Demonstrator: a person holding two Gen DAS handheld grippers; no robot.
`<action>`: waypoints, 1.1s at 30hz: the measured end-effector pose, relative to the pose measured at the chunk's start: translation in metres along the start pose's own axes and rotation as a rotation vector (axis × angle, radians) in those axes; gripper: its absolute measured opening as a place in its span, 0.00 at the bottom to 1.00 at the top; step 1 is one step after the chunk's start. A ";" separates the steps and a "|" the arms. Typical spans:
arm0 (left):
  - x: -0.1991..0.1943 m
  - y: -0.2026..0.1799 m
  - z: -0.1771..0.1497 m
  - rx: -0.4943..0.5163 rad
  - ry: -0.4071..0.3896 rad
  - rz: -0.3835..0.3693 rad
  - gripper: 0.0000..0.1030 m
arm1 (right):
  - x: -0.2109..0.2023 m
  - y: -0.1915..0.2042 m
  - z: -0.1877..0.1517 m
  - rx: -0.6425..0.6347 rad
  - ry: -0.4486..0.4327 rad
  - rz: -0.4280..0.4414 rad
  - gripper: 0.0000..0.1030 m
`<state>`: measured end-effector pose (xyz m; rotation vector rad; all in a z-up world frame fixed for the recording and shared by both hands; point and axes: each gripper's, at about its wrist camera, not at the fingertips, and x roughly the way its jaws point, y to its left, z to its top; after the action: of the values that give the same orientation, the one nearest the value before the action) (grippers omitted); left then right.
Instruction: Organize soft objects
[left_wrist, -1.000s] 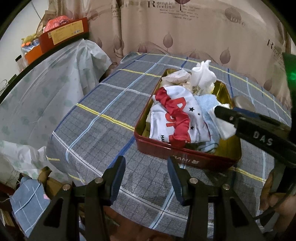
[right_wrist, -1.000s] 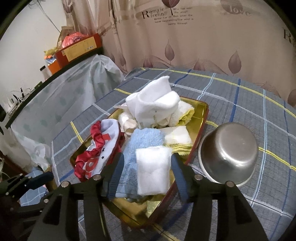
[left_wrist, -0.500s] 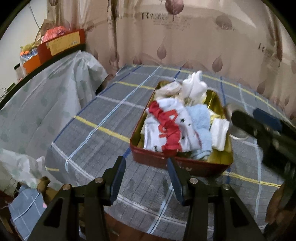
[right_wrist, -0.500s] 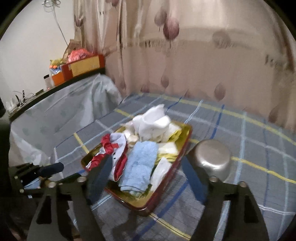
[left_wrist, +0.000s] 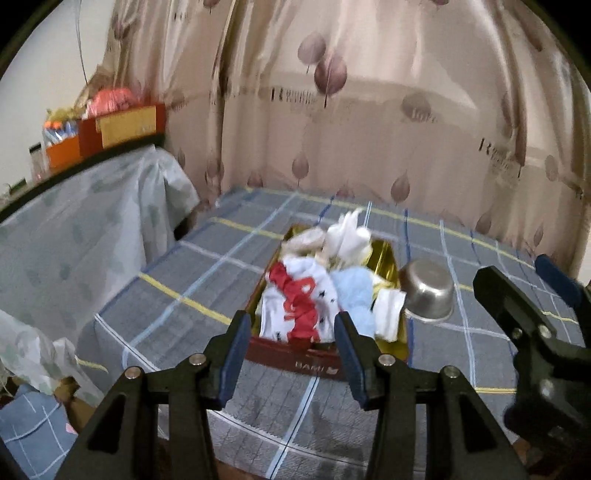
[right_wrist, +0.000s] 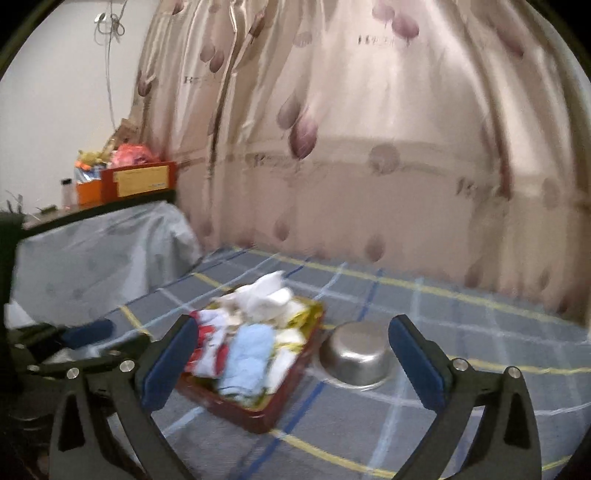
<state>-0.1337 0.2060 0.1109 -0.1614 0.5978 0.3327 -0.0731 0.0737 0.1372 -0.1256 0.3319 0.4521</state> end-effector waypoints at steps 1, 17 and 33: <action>-0.006 -0.002 0.001 0.006 -0.018 0.009 0.47 | -0.006 -0.001 0.001 -0.002 -0.014 -0.017 0.99; -0.046 0.003 -0.018 -0.019 -0.162 0.033 0.47 | -0.043 0.008 -0.020 0.012 -0.040 -0.163 0.99; -0.027 -0.003 -0.022 0.015 -0.056 0.014 0.47 | -0.034 0.005 -0.026 0.048 0.010 -0.116 0.99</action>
<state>-0.1649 0.1910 0.1082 -0.1336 0.5456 0.3451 -0.1117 0.0596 0.1240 -0.0994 0.3436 0.3288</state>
